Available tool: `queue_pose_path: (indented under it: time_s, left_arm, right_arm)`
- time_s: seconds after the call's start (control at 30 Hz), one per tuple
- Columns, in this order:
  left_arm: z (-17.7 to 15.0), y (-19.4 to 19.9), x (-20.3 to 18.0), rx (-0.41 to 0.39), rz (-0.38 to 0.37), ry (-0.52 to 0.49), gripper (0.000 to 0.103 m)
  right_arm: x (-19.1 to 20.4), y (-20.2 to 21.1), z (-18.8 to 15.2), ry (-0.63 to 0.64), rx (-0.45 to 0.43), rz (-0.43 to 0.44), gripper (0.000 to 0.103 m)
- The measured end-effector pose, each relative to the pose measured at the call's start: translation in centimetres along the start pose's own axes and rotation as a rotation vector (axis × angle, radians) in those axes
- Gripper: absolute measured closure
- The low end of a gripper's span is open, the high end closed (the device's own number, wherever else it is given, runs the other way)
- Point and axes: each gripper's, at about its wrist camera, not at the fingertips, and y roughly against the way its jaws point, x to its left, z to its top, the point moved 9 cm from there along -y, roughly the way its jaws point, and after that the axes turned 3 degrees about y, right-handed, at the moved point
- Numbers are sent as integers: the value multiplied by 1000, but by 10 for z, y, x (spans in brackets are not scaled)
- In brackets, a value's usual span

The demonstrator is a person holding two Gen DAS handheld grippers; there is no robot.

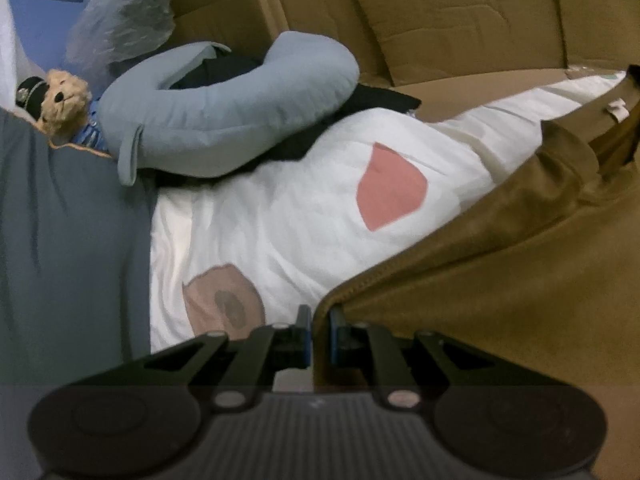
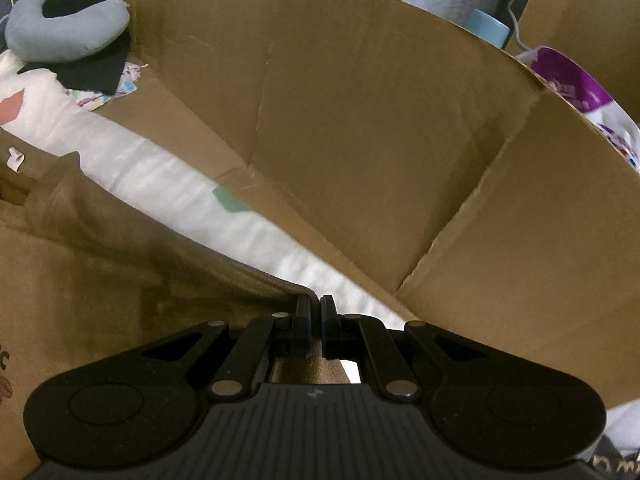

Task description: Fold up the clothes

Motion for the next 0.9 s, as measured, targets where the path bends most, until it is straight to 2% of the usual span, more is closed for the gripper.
queue_pose_path:
  time_s: [0.37,0.63,0.9]
  left_arm:
    - [36,-32,1,12,-22,-6,94]
    - [34,-60,-1,65,-39,14,93]
    - [37,-61,3,108,-51,60,90]
  right_arm:
    - [-12,-44,19,-3,62,-37,101]
    - [-9,-80,11,-27,133,3,101]
    - [-10,-94,4,-89,157,44,100]
